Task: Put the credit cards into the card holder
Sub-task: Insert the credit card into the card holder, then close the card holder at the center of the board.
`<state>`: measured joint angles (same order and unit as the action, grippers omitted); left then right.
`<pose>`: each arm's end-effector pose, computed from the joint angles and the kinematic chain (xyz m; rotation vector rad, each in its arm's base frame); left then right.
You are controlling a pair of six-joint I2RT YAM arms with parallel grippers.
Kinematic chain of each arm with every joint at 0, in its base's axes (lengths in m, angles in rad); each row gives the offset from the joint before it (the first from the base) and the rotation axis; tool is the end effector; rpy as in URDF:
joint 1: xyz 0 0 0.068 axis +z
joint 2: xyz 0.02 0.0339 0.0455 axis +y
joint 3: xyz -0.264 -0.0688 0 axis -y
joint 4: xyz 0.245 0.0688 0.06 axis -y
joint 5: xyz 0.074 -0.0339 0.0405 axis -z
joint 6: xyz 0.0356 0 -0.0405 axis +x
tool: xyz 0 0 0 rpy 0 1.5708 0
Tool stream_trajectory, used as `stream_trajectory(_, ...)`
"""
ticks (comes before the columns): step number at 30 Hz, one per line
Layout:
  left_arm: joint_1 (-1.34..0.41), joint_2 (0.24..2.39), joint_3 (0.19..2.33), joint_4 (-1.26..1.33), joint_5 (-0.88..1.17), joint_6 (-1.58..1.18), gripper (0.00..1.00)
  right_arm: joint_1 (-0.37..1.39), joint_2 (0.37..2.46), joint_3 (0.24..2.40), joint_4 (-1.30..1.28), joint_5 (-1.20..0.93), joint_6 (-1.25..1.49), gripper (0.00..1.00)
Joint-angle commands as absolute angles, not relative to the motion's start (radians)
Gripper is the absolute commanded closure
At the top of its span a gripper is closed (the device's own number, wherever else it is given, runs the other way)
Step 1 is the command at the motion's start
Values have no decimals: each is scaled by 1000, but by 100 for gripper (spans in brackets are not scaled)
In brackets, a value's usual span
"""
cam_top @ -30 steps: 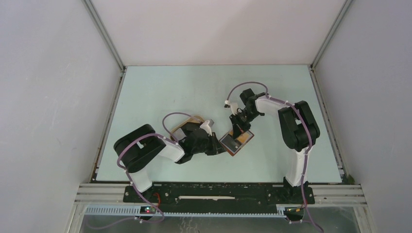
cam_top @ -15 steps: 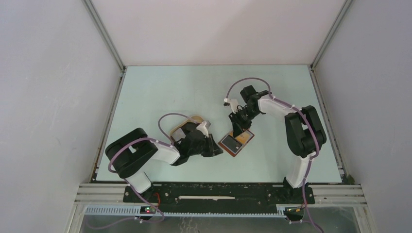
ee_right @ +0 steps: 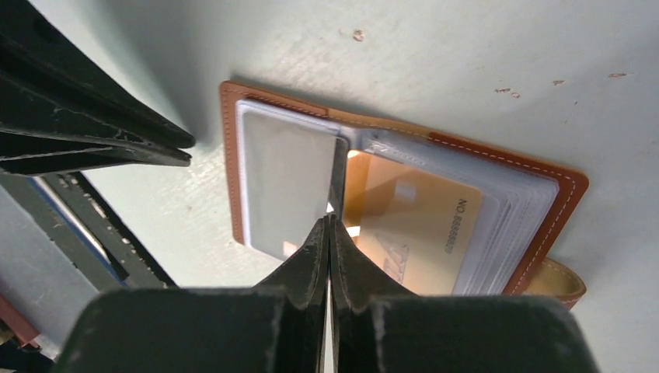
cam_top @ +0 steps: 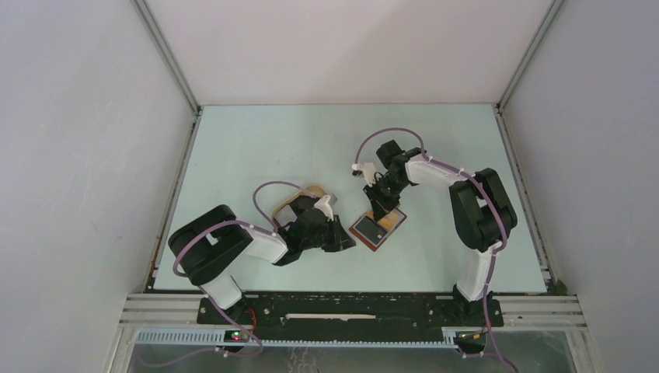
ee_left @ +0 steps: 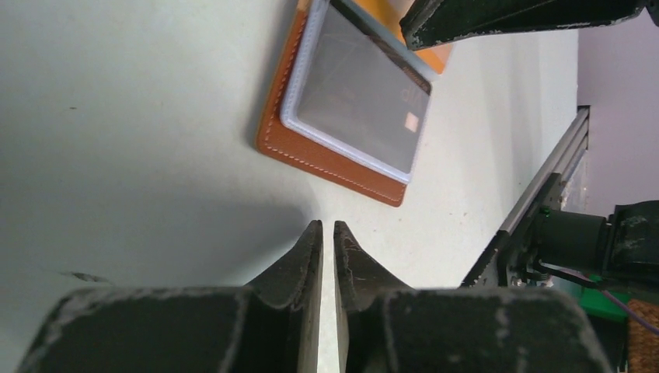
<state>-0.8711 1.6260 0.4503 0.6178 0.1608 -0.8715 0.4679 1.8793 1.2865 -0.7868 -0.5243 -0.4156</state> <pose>0.1739 -0.2155 0.1163 0.1052 2.3640 -1.1260 0.3104 0.1768 0.1750 -1.2921 2.5597 0.7761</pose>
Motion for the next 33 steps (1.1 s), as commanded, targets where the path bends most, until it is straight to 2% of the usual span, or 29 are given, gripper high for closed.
stream_trajectory(1,-868,1674,455,674,166,-868,86,483,1917,1296,-763,-452,-402,94)
stream_trajectory(6,-868,1676,449,698,162,-867,86,492,1933,1296,-770,-458,-414,93)
stream_trajectory(11,-868,1595,404,710,132,-842,85,484,1832,1296,-793,-533,-464,91)
stream_trajectory(18,-878,1343,332,689,67,-744,81,428,1608,1294,-852,-684,-588,87)
stream_trajectory(22,-894,1159,343,564,8,-640,80,409,1418,1258,-800,-688,-621,83)
stream_trajectory(23,-897,1107,355,522,-11,-613,80,405,1366,1247,-776,-683,-621,81)
stream_trajectory(25,-901,999,371,446,-56,-554,80,400,1276,1225,-719,-660,-606,70)
stream_trajectory(26,-902,948,377,416,-72,-527,79,397,1235,1216,-691,-648,-594,61)
stream_trajectory(28,-903,839,391,351,-107,-481,77,392,1189,1210,-663,-645,-591,35)
stream_trajectory(29,-903,790,396,329,-117,-456,76,388,1181,1208,-658,-645,-581,25)
stream_trajectory(31,-902,704,400,292,-154,-430,61,382,1186,1210,-672,-677,-570,20)
stream_trajectory(33,-900,625,390,273,-209,-426,40,372,1205,1211,-692,-735,-558,20)
